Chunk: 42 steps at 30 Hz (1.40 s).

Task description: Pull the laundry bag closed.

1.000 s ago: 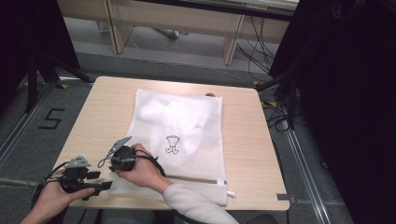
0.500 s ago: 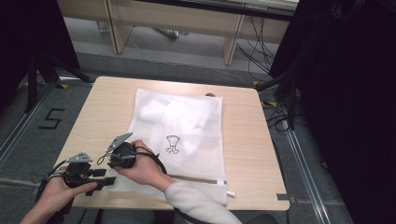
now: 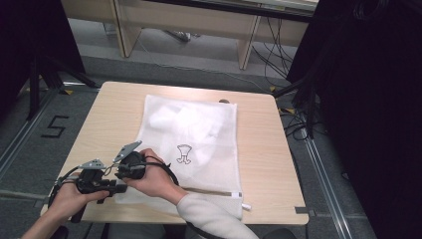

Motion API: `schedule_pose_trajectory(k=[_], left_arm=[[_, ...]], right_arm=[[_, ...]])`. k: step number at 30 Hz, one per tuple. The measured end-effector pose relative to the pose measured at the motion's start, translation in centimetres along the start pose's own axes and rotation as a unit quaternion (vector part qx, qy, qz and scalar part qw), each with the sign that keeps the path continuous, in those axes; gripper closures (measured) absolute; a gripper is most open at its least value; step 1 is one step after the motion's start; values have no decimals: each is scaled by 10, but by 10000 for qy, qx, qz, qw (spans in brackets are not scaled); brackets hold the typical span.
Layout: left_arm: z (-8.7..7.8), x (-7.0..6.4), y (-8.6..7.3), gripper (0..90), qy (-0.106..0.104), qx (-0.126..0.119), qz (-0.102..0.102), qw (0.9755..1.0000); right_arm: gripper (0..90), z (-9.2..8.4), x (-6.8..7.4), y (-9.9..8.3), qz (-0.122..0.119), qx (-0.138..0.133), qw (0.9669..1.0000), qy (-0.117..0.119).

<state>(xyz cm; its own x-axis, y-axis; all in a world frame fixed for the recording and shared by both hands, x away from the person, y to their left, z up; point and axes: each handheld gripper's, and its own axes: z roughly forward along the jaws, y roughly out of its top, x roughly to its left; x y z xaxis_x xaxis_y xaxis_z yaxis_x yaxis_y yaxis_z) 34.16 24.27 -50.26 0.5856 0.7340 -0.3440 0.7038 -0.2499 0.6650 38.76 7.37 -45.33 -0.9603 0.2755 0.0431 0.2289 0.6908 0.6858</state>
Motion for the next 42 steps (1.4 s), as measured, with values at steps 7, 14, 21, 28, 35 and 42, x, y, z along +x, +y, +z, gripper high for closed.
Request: schedule_pose_trajectory(k=[7, 14, 21, 28, 35, 42], left_arm=[[-1, -2, 1, 833, -63, 33, -125, 9999], [-3, -2, 3, 854, -116, 158, -434, 9989], [-5, -3, 5, 864, -149, 192, -656, 9975], [-6, -4, 5, 867, -149, 170, -645, 9977], [-5, -4, 4, 867, -110, 156, -625, 9979], [-6, -3, 4, 866, -119, 166, -589, 9981]], right_arm=[[823, -4, -2, -3, -57, 87, 9999, -47], [823, -6, -1, -8, 54, 177, 9998, 49], [824, -7, -4, -19, 103, 329, 9993, 127], [826, -6, -5, -24, 71, 443, 9989, 148], [825, -5, -7, -33, 124, 566, 9982, 128], [825, -5, -5, -33, 155, 534, 9984, 125]])
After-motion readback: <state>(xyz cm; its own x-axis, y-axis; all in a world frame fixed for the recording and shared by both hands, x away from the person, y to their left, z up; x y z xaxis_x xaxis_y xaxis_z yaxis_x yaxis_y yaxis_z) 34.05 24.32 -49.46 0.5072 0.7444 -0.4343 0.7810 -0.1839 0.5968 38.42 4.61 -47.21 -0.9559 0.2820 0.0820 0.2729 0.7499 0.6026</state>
